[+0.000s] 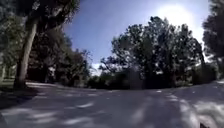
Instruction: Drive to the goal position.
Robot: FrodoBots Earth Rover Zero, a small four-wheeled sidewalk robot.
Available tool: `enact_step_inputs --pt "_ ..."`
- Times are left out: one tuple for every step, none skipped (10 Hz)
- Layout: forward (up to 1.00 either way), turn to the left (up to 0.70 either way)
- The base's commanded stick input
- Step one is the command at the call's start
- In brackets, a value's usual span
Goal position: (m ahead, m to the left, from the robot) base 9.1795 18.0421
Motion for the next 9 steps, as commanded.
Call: enact_step_inputs --pt "0.70 0.14" --pt "0.70 0.14" --pt "0.70 0.14" --pt "0.70 0.14" --pt "0.70 0.14" --pt "0.70 0.14" --pt "0.70 0.14" --pt "0.70 0.14" --pt "0.70 0.14"
